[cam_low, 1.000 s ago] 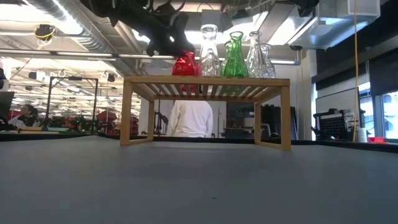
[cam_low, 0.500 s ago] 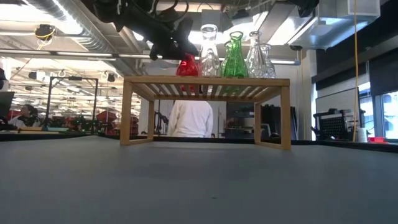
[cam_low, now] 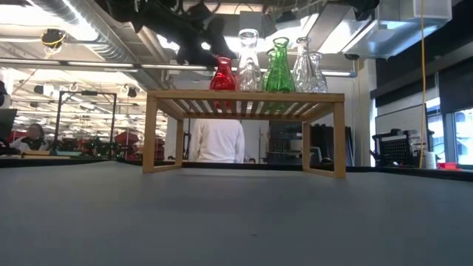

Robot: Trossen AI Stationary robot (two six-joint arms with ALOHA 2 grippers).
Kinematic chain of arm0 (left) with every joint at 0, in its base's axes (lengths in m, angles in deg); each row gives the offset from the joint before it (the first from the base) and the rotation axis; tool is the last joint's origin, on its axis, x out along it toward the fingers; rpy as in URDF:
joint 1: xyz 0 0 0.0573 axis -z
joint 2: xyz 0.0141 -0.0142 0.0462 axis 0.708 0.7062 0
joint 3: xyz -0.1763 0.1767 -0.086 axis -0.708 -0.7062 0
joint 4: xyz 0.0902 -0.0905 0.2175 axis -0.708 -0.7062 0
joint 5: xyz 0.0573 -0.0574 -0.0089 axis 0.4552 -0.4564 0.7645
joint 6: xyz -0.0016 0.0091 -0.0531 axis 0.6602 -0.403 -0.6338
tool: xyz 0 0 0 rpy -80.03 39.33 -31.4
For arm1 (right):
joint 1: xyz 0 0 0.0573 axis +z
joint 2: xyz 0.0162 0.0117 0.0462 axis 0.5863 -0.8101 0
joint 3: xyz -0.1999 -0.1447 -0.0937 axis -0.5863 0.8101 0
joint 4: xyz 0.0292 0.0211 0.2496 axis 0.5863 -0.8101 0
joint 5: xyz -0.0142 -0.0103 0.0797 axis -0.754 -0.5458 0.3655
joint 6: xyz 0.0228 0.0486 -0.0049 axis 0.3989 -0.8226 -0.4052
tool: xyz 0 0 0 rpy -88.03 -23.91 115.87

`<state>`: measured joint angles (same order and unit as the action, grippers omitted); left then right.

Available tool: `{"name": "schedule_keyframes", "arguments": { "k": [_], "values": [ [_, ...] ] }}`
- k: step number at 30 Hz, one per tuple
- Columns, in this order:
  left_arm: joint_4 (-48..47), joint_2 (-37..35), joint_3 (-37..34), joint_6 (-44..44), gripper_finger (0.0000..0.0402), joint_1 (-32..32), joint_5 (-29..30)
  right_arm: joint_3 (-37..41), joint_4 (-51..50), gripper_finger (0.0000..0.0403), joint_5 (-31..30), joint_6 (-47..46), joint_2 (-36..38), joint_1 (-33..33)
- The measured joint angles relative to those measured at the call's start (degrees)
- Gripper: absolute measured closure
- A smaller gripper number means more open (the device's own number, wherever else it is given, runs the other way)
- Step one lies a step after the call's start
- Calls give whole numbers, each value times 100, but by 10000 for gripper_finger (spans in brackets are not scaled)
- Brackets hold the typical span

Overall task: Sort vases onto shelf
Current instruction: Put the red vase on the shelf aligned with the other red vase

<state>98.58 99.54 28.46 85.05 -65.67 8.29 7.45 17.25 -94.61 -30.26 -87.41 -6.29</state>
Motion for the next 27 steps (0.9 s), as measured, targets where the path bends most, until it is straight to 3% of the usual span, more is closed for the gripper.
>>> {"name": "schedule_keyframes", "arguments": {
  "k": [12, 18, 24, 27],
  "values": [
    [-681, -1203, 0, -44, 103, 536, -674, 0, -1, 123, 0, 0, 0, 0],
    [-1948, -1888, 0, -489, 104, 1072, -1702, 0, -1, 123, 0, 0, 0, 0],
    [-2846, -2362, 0, -1197, 104, 1935, -1831, 0, -1, 123, 0, 0, 0, 0],
    [-2954, -2380, 0, -1572, 104, 2606, -1550, 0, -39, 123, 0, 1, 0, 0]
  ]
}}
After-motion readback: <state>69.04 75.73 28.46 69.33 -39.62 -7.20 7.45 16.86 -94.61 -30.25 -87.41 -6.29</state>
